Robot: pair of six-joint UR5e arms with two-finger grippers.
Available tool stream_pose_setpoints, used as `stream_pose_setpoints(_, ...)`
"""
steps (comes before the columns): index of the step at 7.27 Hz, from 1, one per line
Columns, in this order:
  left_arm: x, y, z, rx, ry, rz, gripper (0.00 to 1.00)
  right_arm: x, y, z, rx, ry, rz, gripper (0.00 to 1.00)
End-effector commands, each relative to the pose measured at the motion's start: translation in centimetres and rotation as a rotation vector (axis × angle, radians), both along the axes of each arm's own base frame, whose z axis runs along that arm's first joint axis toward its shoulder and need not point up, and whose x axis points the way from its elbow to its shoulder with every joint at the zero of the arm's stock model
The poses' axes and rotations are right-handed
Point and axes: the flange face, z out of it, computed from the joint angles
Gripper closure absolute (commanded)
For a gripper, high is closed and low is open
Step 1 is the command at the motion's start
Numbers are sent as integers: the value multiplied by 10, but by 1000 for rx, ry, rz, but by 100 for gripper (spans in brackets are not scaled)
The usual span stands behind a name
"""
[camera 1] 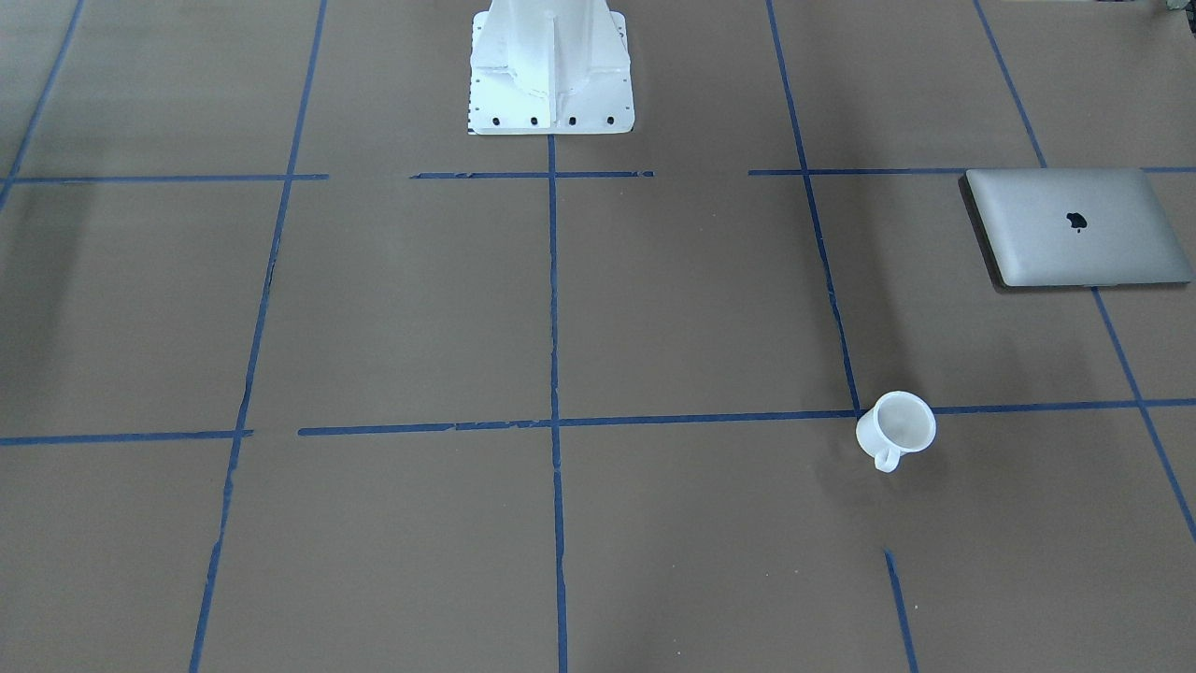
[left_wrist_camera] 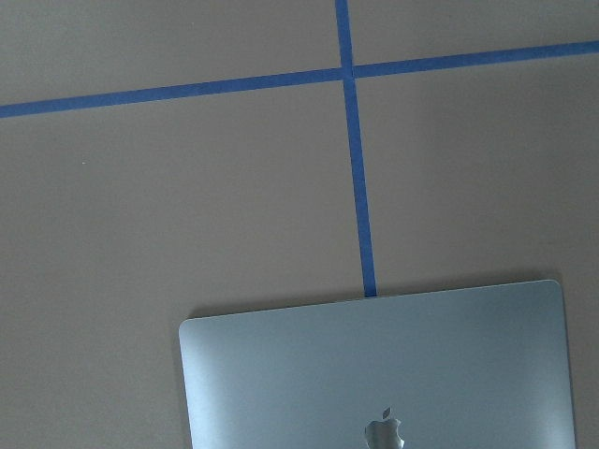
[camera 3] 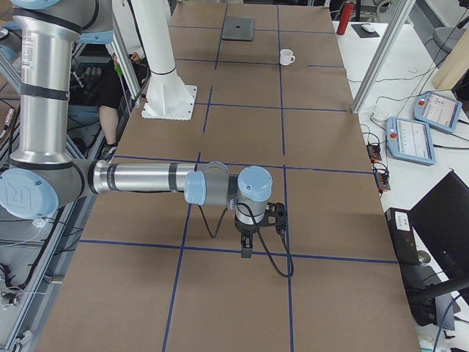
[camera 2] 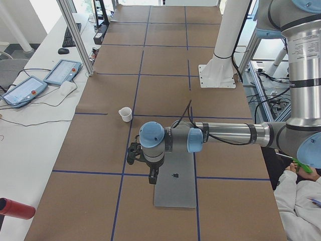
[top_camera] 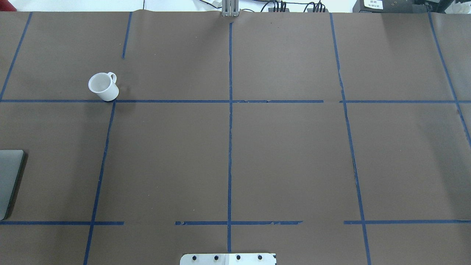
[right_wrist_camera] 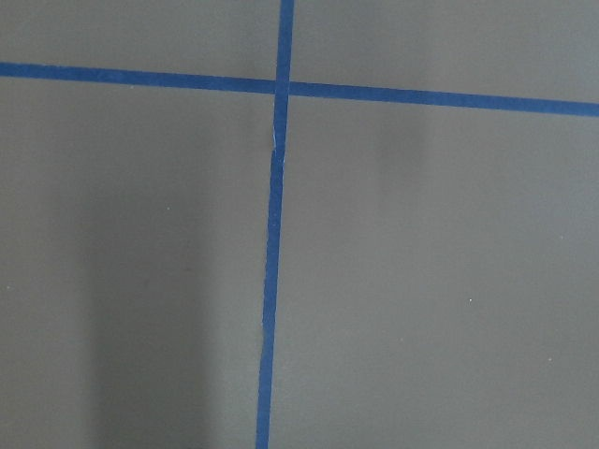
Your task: Place cup on laptop
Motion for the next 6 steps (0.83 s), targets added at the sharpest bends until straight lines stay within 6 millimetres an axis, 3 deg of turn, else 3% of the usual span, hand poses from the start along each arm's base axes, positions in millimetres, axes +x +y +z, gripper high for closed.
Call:
stream_pose_setpoints(1,0,0,-1,1,-1,1,0,0,0,0,0,0,0,0)
stream_pose_setpoints(3,0,-2,-6,18,2,3,0,0,0,0,0,0,0,0)
stream_pose_setpoints(4,4,-27,-40,156,0,10,0,0,0,0,1,0,-1,0)
stream_pose_setpoints(5,5,-39,-57,268,0,4,0,0,0,0,0,0,0,0)
stream_pose_setpoints(6,26,-55,-76,272,14,-6,0,0,0,0,0,0,0,0)
